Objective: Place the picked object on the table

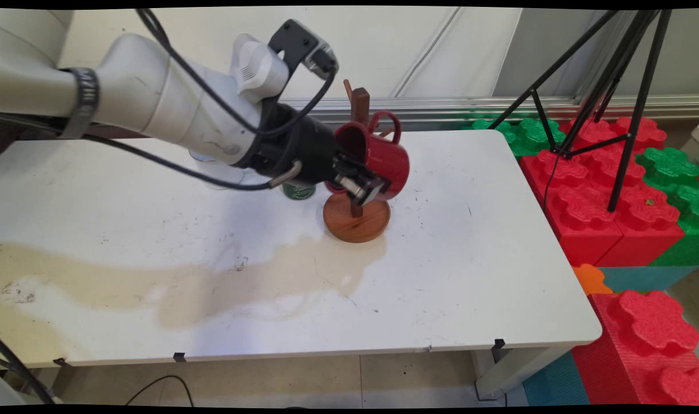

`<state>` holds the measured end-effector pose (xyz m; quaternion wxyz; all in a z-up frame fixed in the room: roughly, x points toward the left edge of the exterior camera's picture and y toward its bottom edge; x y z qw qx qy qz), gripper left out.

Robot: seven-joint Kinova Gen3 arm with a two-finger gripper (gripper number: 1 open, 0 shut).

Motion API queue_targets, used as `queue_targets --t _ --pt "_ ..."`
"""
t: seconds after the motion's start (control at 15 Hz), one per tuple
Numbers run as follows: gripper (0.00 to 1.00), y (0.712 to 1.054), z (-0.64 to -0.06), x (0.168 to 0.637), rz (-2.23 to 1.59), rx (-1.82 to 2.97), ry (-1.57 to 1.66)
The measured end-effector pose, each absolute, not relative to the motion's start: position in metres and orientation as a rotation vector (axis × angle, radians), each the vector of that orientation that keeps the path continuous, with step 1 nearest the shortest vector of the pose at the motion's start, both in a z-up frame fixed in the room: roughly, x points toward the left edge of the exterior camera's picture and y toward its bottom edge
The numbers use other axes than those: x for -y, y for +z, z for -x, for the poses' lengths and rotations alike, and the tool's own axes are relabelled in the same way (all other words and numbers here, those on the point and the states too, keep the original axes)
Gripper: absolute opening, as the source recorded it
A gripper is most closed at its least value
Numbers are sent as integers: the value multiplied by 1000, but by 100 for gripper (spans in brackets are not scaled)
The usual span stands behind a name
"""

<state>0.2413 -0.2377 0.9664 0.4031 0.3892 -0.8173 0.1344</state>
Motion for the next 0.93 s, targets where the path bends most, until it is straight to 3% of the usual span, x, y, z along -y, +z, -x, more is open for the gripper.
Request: queue_targets --t 0.4,0.93 --pt "0 976 -260 211 -941 2171 322" --pt "0 988 -327 192 -902 2415 321"
